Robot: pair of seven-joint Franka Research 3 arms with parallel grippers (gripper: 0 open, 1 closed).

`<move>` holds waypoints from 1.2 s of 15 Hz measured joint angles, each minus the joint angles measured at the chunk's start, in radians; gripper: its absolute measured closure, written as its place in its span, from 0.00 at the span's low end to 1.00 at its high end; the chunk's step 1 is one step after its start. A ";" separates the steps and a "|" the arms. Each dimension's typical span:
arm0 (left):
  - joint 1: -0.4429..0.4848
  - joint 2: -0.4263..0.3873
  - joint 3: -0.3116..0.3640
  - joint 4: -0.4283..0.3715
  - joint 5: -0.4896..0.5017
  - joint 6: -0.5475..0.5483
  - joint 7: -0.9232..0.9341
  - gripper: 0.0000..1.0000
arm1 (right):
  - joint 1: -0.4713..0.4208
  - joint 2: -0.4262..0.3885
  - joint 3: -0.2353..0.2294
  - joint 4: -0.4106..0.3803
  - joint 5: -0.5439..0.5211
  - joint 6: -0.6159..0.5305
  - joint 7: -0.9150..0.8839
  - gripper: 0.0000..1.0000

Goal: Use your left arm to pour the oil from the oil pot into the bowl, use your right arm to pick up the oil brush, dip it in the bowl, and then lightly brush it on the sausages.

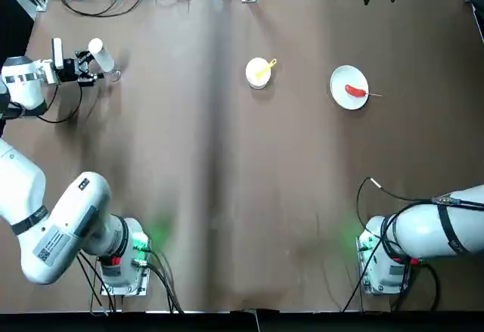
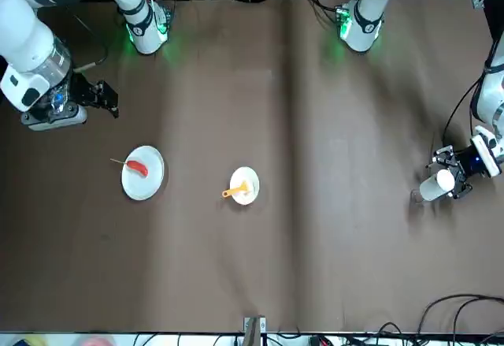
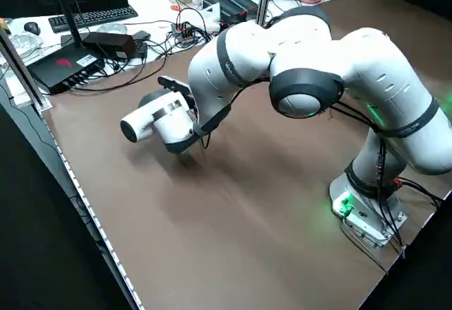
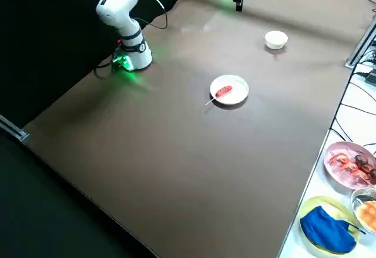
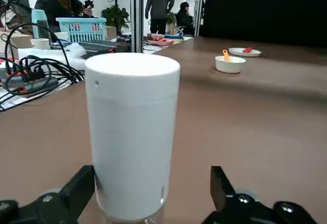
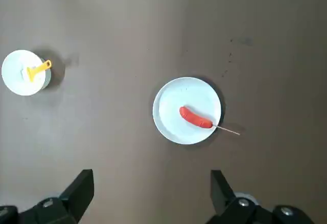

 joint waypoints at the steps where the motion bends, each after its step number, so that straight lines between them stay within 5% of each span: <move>1: 0.000 0.000 -0.001 0.002 -0.011 0.011 0.000 0.00 | 0.001 0.000 0.000 0.000 0.000 -0.002 0.000 0.00; 15: -0.068 0.000 -0.010 -0.004 -0.132 0.078 0.000 0.00 | 0.036 -0.002 -0.010 0.000 0.000 0.000 0.000 0.00; 18: -0.068 0.001 -0.006 -0.017 -0.132 0.083 0.000 0.07 | 0.036 -0.002 -0.011 0.000 0.000 0.000 0.000 0.00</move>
